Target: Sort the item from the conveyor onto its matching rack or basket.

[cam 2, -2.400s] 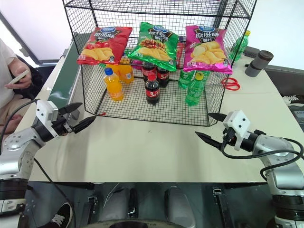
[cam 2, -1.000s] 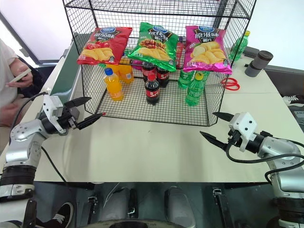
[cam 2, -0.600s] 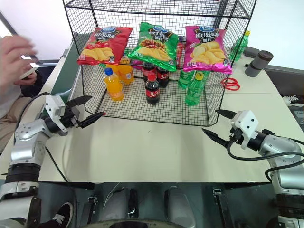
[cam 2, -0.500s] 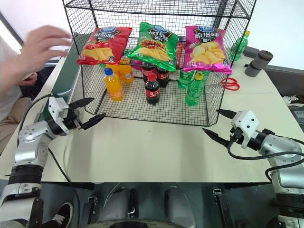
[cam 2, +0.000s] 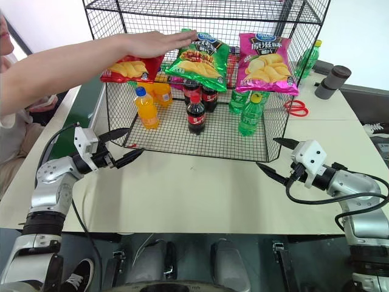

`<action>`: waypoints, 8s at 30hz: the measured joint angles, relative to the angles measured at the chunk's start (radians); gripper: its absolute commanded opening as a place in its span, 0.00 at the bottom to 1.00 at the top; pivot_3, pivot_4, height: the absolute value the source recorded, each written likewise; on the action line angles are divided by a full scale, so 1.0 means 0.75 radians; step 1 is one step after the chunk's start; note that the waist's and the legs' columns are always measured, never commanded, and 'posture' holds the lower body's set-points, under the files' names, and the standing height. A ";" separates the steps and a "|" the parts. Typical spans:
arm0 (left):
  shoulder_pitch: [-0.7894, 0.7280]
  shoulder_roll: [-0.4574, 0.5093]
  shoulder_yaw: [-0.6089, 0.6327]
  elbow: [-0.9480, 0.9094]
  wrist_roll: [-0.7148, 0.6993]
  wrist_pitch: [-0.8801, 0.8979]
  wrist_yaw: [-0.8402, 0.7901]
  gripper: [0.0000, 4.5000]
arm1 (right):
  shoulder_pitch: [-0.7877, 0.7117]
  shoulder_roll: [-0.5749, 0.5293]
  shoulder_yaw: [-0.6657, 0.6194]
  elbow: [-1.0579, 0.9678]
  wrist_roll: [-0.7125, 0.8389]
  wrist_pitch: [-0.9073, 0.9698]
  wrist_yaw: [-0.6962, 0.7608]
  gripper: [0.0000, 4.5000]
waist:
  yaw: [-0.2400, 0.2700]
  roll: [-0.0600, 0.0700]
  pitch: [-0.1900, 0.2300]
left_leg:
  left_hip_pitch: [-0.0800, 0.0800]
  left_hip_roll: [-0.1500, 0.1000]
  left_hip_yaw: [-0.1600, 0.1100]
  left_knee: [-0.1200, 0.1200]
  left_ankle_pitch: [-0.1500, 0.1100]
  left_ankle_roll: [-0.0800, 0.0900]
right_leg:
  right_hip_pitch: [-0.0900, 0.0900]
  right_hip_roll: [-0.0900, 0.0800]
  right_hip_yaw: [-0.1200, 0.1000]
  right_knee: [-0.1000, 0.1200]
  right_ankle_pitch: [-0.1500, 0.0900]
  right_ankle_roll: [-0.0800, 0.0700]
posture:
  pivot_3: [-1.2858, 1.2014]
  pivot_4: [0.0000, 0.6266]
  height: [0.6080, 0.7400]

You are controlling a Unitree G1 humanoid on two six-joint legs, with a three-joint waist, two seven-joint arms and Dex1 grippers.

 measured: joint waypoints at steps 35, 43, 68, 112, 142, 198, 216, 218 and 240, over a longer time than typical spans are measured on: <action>-0.018 -0.024 0.000 0.013 -0.058 -0.003 -0.091 1.00 | -0.054 0.008 -0.003 -0.037 -0.053 -0.029 -0.112 0.99 | -0.001 0.000 0.000 | 0.000 0.000 0.000 0.001 0.000 0.000 | 0.000 0.000 0.000 0.000 0.000 0.000 | 0.52 0.24 1.00; -0.021 -0.019 0.004 0.030 -0.048 -0.035 -0.089 1.00 | -0.134 0.011 0.002 0.017 -0.094 -0.114 -0.161 0.99 | 0.003 0.000 0.000 | 0.000 0.000 0.000 0.000 0.000 0.000 | 0.000 0.000 0.000 0.000 0.000 0.000 | 0.52 0.24 1.00; 0.084 0.025 0.012 -0.059 -0.057 -0.022 -0.044 1.00 | -0.195 0.021 0.103 0.091 -0.055 -0.102 -0.045 0.99 | 0.000 0.000 0.000 | 0.000 0.001 0.000 0.001 0.000 0.000 | 0.000 0.000 0.000 0.000 0.000 0.000 | 0.52 0.24 1.00; 0.180 0.058 0.037 -0.190 -0.075 0.092 -0.020 1.00 | -0.224 0.056 0.166 0.096 -0.082 -0.119 -0.018 0.99 | -0.001 0.000 0.000 | 0.000 0.001 0.000 0.001 0.000 0.000 | 0.000 0.000 0.000 0.001 0.000 0.000 | 0.52 0.24 1.00; 0.340 0.082 0.106 -0.347 -0.084 0.084 0.125 1.00 | -0.364 0.234 0.323 -0.007 -0.061 0.053 -0.063 0.99 | -0.012 0.000 0.000 | 0.001 0.004 -0.001 0.000 0.000 0.000 | -0.002 0.001 0.001 0.001 0.000 0.000 | 0.52 0.24 1.00; 0.916 0.480 0.501 -0.191 1.060 -0.658 1.165 1.00 | -0.534 0.525 0.509 -0.004 0.237 0.405 0.256 0.99 | -0.009 -0.002 -0.001 | -0.001 0.008 0.006 -0.003 -0.001 0.001 | -0.006 -0.006 0.000 0.000 0.001 -0.003 | 0.52 0.24 1.00; 0.881 0.481 0.442 -0.199 1.059 -0.609 1.167 1.00 | -0.523 0.519 0.508 0.000 0.179 0.318 0.243 0.99 | -0.008 -0.002 -0.001 | -0.001 0.008 0.008 -0.003 -0.001 0.001 | -0.006 -0.005 -0.001 0.000 0.001 -0.003 | 0.52 0.24 1.00; 0.875 0.481 0.439 -0.199 1.059 -0.604 1.167 1.00 | -0.523 0.516 0.508 0.000 0.177 0.318 0.243 0.99 | -0.008 -0.002 -0.001 | -0.001 0.008 0.007 -0.003 -0.001 0.001 | -0.006 -0.005 0.000 0.000 0.001 -0.003 | 0.52 0.24 1.00; 0.822 0.506 0.410 -0.103 1.060 -0.515 1.226 1.00 | -0.523 0.514 0.508 0.014 0.126 0.288 0.202 0.99 | -0.007 -0.002 -0.001 | -0.001 0.008 0.008 -0.003 -0.001 0.001 | -0.006 -0.004 0.000 0.001 0.001 -0.002 | 0.52 0.24 1.00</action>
